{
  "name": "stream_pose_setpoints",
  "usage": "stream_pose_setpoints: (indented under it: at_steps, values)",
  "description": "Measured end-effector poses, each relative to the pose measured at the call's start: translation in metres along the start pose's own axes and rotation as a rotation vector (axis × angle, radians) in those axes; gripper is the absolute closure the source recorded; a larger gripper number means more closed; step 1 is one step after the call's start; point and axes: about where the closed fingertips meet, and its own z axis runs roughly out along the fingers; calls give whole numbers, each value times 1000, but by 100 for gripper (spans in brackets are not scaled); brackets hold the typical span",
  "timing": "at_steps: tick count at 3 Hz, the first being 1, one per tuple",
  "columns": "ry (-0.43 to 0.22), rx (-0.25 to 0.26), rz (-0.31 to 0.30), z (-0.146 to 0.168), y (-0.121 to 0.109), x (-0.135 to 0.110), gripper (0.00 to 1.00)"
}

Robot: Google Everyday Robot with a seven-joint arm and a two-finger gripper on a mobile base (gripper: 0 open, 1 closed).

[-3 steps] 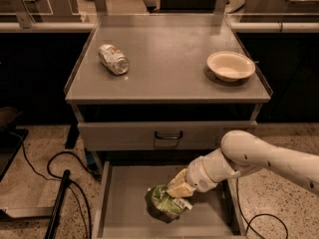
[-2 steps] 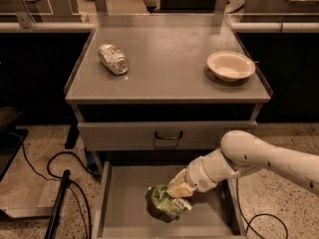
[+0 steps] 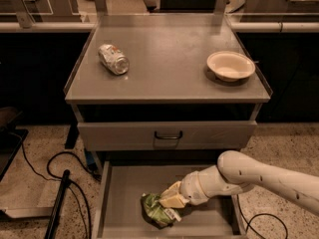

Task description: Place green jalapeno chip bag into middle drawer

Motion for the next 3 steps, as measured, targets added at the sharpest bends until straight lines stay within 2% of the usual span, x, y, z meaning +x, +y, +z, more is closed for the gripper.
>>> stream_pose_setpoints:
  at_steps: [1,2,3]
  values:
    - [-42,-36,18,21,-6,13,100]
    - [-50,-79,25,41,-12,23,100]
    - [-12,-105,36,59,-16,37,100]
